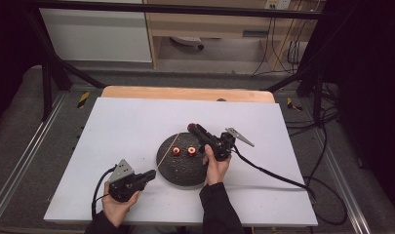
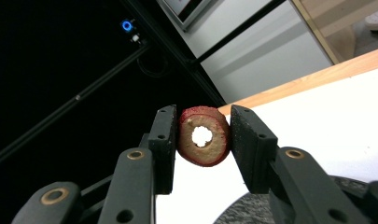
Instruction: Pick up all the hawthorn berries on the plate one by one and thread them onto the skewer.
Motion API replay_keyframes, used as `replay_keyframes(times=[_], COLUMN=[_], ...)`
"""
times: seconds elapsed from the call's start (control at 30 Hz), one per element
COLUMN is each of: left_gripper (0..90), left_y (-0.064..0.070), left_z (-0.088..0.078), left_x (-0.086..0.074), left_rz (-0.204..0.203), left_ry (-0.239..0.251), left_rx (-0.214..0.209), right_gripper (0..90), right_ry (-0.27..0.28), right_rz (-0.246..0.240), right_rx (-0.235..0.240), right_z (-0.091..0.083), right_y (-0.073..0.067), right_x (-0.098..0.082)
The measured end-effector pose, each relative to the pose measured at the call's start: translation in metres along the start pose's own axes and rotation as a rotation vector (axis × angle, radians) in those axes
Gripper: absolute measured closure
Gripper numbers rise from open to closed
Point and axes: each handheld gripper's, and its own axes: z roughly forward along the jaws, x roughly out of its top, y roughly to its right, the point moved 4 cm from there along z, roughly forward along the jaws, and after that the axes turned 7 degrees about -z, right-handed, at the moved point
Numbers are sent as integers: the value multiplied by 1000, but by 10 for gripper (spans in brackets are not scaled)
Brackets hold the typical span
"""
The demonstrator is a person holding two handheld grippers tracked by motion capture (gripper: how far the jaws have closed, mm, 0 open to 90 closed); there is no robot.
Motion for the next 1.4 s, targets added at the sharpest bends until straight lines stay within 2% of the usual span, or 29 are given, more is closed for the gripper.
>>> replay_keyframes(times=[0.07, 0.43, 1.03, 1.4], left_gripper=[880, 880, 881, 880], left_y=[2, 12, 18, 24], left_z=[2, 10, 15, 17], left_x=[0, -1, -1, 1], left_rz=[0, 8, 5, -17], left_ry=[-3, -5, -3, 20], left_rx=[-3, -18, -23, -4], right_gripper=[628, 629, 629, 629], right_ry=[19, 54, 68, 67], right_rz=[2, 8, 11, 22], right_rx=[3, 9, 30, 42], right_z=[1, 1, 1, 0], right_y=[0, 0, -2, -3], right_x=[1, 2, -5, -9])
